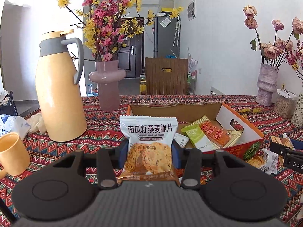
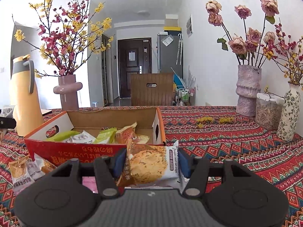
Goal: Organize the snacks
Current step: 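Carry both packets over the box and open both grippers to drop them, then withdraw both grippers from the box back toward the snack pile, then grasp the red-and-white wrapped bar pack with the right gripper, then grasp the pink snack packet with the left gripper, then carry both packets over the box and open the left gripper to drop the pink one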
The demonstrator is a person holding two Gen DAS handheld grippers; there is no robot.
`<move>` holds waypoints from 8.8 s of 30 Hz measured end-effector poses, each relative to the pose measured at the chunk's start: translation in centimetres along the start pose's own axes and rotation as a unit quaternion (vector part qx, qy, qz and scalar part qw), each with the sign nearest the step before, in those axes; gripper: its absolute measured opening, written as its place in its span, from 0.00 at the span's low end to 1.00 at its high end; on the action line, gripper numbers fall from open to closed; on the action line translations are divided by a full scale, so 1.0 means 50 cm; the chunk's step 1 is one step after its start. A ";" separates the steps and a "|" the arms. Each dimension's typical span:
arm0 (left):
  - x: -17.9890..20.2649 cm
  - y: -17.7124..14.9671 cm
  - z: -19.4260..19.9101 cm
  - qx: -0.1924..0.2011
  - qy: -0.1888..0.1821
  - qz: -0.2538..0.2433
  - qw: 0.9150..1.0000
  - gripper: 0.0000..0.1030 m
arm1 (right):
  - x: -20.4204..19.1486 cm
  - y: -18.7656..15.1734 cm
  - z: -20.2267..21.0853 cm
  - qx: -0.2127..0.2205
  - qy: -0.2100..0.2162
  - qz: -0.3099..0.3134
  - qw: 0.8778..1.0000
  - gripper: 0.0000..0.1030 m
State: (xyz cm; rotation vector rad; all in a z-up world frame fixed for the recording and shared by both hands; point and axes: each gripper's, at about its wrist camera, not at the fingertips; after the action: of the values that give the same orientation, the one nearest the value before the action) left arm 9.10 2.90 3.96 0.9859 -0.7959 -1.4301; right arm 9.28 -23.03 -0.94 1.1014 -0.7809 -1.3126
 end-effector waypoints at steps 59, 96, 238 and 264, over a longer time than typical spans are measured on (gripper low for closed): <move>0.036 0.043 -0.231 -0.003 0.033 0.019 0.999 1.00 | -0.080 0.102 -0.247 -0.008 0.017 -0.023 1.000 1.00; -0.002 0.000 -0.024 -0.010 0.030 0.010 0.999 1.00 | -0.119 0.062 -0.035 -0.022 0.029 0.007 0.999 1.00; 0.106 -0.130 0.008 -0.098 -0.124 -0.029 0.987 0.58 | 0.083 -0.075 -0.028 -0.148 -0.149 -0.173 0.962 0.95; 0.078 -0.043 0.029 -0.028 -0.100 -0.023 0.994 0.58 | 0.006 -0.002 0.042 -0.038 -0.047 -0.080 0.995 0.60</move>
State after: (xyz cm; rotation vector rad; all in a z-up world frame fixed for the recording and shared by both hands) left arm 6.96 -0.84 2.15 0.8311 -0.8773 -1.6013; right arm 7.32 -23.71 -0.39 1.0652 -0.7178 -1.5251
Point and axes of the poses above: each gripper's, at about its wrist camera, not at the fingertips, and z roughly against the way its jaws point, x to its right, y to its top, and after that the axes turned 7 degrees about -z, right-handed
